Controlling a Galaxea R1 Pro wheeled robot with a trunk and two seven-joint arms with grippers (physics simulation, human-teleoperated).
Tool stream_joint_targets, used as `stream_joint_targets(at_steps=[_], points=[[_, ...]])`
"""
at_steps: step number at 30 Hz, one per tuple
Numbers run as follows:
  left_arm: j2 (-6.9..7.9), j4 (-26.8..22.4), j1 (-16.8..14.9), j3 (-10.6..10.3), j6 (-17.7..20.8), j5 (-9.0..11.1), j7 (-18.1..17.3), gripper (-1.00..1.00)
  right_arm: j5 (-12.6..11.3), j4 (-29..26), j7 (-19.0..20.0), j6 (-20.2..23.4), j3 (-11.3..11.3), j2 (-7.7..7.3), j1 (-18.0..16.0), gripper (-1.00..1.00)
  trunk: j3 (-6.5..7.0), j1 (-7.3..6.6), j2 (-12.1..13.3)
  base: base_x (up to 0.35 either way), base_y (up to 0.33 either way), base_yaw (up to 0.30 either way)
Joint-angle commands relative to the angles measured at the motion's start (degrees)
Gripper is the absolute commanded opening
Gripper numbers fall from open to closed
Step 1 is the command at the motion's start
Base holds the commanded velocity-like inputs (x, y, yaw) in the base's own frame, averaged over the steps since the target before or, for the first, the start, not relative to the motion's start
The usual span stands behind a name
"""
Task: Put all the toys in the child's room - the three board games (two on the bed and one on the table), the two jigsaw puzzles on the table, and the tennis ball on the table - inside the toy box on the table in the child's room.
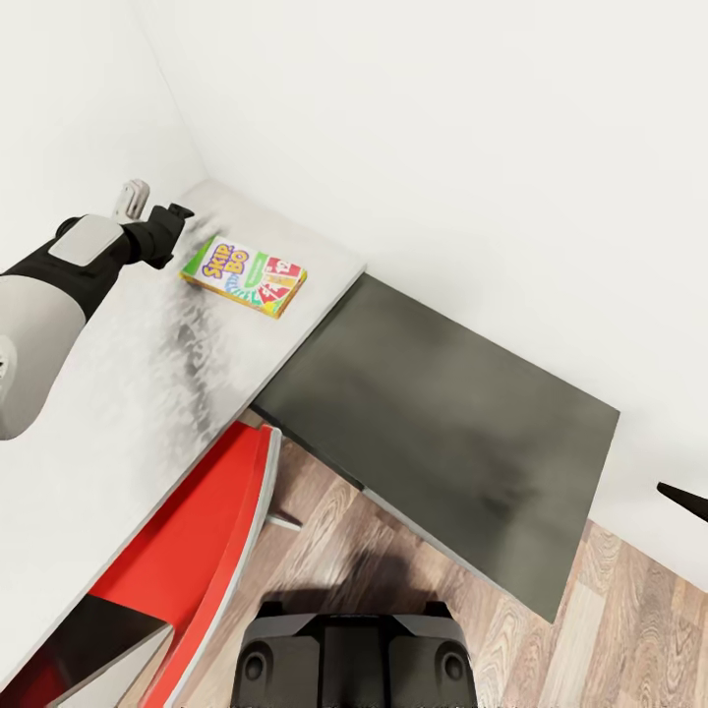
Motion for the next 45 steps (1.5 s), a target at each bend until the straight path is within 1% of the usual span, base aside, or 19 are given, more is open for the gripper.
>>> stream_joint_targets(at_steps=[1, 19, 33, 45], points=[[0.05, -0.13, -0.02, -0.35, 0.13, 0.50, 0.41, 1.00, 0.03, 0.00, 0.15, 0.27, -0.02, -0.02, -0.03, 1.00, -0.16, 0.03, -0.09, 0.000, 0.000, 0.000], [0.05, -0.14, 0.25, -0.49, -0.03, 0.42, 0.26, 1.00, 0.04, 0.00, 0.05, 0.27, -0.14, -0.04, -0.02, 1.00, -1.80, 0.03, -0.09, 0.000, 0.000, 0.000], [0.43, -0.15, 0.27, -0.46, -0.13, 0.44, 0.25, 1.00, 0.23, 0.00, -0.24, 0.27, -0.01, -0.07, -0.08, 1.00, -3.08, 0.03, -0.09, 0.000, 0.000, 0.002], [0.38, -0.72, -0.02, -0.36, -0.13, 0.43, 0.25, 1.00, 0.40, 0.00, -0.93, 0.27, 0.54, 0.29, -0.14, 1.00, -3.40, 0.03, -0.09, 0.000, 0.000, 0.003]])
